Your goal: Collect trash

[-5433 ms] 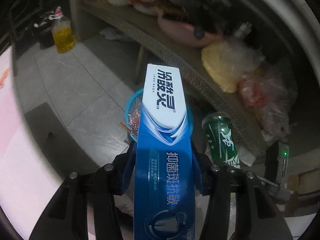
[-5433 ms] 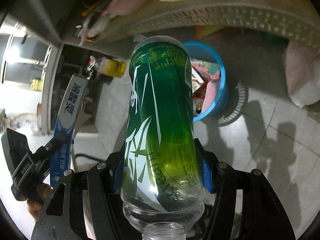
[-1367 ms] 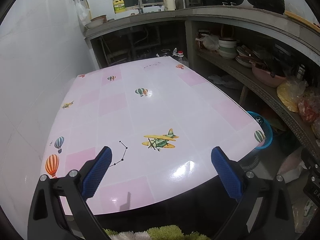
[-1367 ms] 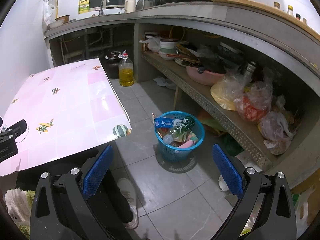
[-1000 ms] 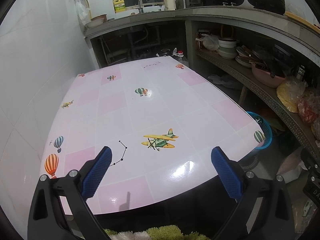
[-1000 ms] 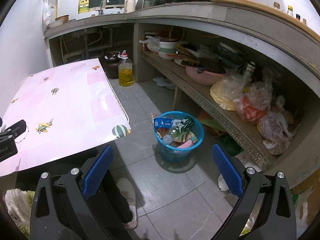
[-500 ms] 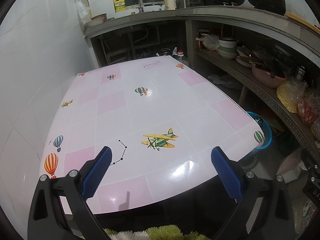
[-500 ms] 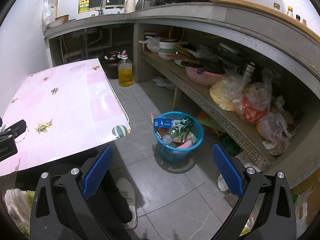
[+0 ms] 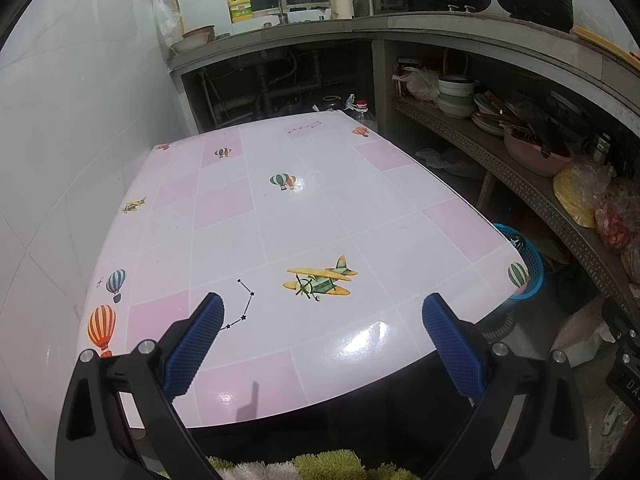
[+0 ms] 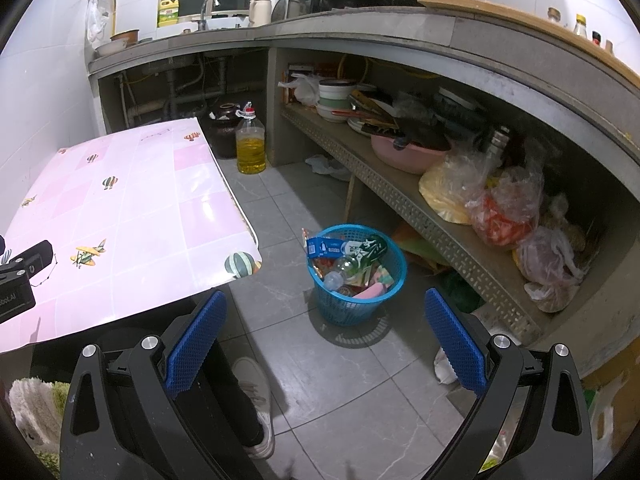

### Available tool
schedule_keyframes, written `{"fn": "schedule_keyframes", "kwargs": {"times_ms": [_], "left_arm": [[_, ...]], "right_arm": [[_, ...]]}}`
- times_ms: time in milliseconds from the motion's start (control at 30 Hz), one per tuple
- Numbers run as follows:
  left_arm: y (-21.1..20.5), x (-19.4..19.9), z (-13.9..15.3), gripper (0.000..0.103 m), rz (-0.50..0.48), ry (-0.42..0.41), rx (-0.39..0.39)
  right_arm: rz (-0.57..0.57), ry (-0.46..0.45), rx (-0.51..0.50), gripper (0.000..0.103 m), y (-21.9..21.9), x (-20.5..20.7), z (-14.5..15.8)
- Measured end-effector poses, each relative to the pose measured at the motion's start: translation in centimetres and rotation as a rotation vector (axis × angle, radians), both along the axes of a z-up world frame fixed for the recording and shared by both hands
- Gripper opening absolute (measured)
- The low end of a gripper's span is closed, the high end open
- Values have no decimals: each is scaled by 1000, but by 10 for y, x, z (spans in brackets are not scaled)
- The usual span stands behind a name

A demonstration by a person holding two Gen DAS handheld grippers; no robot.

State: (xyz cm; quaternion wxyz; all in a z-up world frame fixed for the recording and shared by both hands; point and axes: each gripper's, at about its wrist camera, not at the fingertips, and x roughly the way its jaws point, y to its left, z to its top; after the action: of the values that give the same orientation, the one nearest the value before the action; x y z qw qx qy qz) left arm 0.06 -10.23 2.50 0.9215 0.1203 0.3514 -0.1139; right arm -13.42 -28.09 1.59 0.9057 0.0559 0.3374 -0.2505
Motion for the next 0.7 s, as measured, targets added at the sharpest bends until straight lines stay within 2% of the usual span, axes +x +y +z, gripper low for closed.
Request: {"fn": "schedule_keyframes", "kwargs": {"times_ms": [700], "left_arm": [[-4, -4, -1, 97, 5, 5, -4]], "right_arm": [[-2, 0, 0, 95, 2, 0, 0]]}}
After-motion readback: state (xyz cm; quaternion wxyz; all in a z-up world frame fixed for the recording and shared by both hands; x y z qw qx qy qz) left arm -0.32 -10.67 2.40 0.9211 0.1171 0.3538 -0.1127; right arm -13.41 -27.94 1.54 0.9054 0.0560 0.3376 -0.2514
